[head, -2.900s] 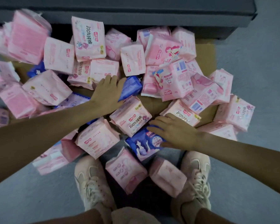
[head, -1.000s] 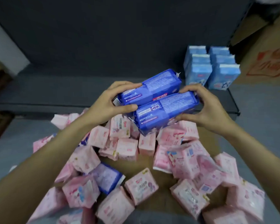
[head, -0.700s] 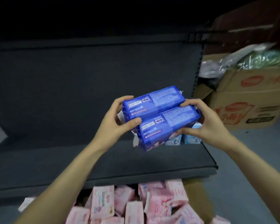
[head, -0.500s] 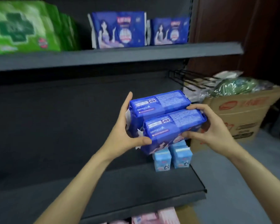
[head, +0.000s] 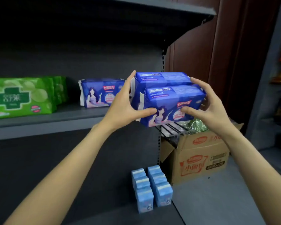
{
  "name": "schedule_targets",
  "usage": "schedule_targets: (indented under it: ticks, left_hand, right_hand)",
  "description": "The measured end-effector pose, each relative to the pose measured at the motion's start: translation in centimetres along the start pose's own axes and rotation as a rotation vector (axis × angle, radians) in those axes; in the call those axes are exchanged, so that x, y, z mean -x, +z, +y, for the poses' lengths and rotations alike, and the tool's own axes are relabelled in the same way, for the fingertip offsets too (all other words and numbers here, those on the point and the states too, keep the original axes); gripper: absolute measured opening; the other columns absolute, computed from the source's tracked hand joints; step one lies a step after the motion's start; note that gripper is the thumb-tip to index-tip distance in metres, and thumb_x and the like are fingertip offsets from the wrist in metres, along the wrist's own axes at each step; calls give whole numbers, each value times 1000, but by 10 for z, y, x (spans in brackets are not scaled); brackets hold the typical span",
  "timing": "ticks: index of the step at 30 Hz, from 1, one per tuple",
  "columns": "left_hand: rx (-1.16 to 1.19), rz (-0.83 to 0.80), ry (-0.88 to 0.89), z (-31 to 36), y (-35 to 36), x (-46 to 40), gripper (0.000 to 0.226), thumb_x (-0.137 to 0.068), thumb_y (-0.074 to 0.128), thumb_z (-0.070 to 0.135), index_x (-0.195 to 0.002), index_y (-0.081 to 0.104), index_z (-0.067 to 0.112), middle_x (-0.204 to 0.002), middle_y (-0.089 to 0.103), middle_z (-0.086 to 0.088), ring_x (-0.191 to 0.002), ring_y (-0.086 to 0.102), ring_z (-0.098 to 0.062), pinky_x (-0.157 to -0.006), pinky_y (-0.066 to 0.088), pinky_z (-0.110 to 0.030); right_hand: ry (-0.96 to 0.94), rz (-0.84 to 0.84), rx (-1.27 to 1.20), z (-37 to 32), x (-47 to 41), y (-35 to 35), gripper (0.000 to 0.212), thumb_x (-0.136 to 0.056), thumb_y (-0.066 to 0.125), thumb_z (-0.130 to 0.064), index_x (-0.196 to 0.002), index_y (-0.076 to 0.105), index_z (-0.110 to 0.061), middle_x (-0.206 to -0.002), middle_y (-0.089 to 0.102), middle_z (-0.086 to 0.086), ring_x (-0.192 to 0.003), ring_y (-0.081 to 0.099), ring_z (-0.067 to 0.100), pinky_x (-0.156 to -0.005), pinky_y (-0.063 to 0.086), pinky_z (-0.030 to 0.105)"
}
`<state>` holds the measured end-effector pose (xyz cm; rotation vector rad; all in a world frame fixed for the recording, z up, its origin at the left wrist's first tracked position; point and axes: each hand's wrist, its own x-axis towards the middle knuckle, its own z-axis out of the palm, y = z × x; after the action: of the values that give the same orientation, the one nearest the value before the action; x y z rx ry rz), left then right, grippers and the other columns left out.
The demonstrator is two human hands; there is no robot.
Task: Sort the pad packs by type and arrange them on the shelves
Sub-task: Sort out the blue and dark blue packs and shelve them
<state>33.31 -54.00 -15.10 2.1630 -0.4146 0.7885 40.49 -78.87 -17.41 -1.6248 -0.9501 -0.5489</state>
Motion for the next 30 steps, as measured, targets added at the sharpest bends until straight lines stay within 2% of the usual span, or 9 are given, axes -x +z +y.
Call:
schedule_targets:
  ticks: [4,8,11,14,17,19,22,26,30]
  left_hand:
    - [-108,-12,-64,-15,9,-52,111,-70,80,43,-153,9,22,-155,26,7,-142,24,-13,-115,25,-36]
    - [-123,8,-199,-40,30,-95,107,-77,76,39,-153,5,17,-157,22,-4,-142,25,-20,-114,26,-35]
    - [-194,-6,-237,-56,50,-115,111,-78,76,35,-153,-4,20,-158,20,-10,-141,28,-23,-111,29,-32]
    - [-370,-1,-255,-71,61,-125,106,-83,70,38,-152,-7,17,-158,12,-16,-142,26,-29,-110,30,-36]
    - [-619,52,-249,-78,64,-130,93,-89,63,38,-153,-1,16,-158,2,-20,-144,19,-34,-108,33,-41]
    - [-813,144,-122,-79,66,-131,81,-89,65,34,-151,16,17,-155,12,-18,-140,21,-33,-103,38,-39]
    - [-1001,218,80,-79,65,-130,53,-87,66,29,-134,42,20,-136,38,-9,-121,40,-26,-91,41,-33]
    - [-985,197,82,-75,65,-125,44,-89,62,29,-130,48,21,-129,43,-6,-114,48,-22,-85,43,-31]
    - [-936,316,218,-61,61,-117,22,-86,62,23,-106,65,14,-112,58,-6,-97,57,-26,-75,45,-34]
  right_hand:
    - [24,-63,96,24,-61,-13,72,-74,79,-10,-133,43,-33,-132,50,-12,-106,58,5,-90,49,22]
    - [109,-139,170,74,-106,-6,64,-75,79,-12,-128,47,-25,-129,56,4,-103,63,9,-90,52,31]
    - [145,-168,260,98,-126,6,59,-75,79,-14,-125,49,-22,-121,61,6,-106,62,21,-95,50,43]
    - [177,-125,407,111,-138,20,63,-77,78,-23,-131,46,-18,-123,59,10,-111,58,26,-98,45,36]
    - [198,-146,556,119,-150,33,65,-82,73,-33,-137,41,-26,-132,50,15,-118,51,30,-98,44,37]
    - [196,-156,709,120,-157,39,63,-84,69,-36,-139,39,-30,-140,40,13,-124,44,33,-96,44,43]
    - [117,-67,951,115,-157,46,64,-83,69,-40,-138,41,-26,-146,31,12,-130,34,35,-98,40,48]
    - [1,34,1029,100,-142,46,57,-83,69,-33,-133,47,-16,-142,38,12,-130,35,31,-99,35,45]
    - [-256,178,894,75,-119,45,31,-82,69,-20,-109,63,-7,-113,57,12,-102,54,32,-77,42,39]
